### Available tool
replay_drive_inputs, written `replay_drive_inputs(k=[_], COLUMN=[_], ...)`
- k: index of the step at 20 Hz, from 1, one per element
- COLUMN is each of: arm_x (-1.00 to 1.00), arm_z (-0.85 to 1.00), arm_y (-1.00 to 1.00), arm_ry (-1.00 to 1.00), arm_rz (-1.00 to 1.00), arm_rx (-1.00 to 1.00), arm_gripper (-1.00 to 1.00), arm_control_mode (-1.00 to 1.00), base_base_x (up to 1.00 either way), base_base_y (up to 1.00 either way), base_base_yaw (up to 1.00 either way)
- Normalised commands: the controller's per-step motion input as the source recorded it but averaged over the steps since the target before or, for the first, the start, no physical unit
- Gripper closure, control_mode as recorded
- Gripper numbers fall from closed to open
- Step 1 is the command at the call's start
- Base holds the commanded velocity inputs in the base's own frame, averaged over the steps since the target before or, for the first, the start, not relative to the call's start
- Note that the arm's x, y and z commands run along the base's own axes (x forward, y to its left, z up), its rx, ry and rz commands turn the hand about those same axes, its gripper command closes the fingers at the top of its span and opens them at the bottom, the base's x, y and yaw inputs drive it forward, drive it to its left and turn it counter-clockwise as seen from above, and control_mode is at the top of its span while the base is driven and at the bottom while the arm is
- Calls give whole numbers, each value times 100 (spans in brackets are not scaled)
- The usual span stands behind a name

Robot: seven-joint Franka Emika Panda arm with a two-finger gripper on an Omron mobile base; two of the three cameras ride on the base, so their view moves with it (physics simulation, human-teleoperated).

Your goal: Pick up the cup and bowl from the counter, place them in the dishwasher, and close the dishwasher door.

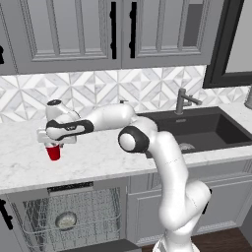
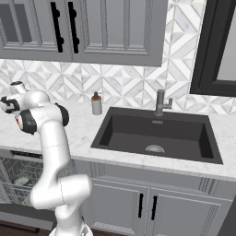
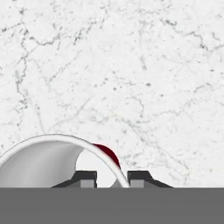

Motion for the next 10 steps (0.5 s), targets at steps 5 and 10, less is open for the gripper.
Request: replay_drive_inputs(k=[5,10], arm_x=[-34,-90], arm_z=[0,0], arm_y=[-15,-44], arm_ry=[0,0], arm_rz=[0,0], arm_rx=[0,3], arm_gripper=[100,100], arm_control_mode=[-100,-100], base_base_x=[0,0], base_base_y=[0,0], base_base_yaw=[0,0])
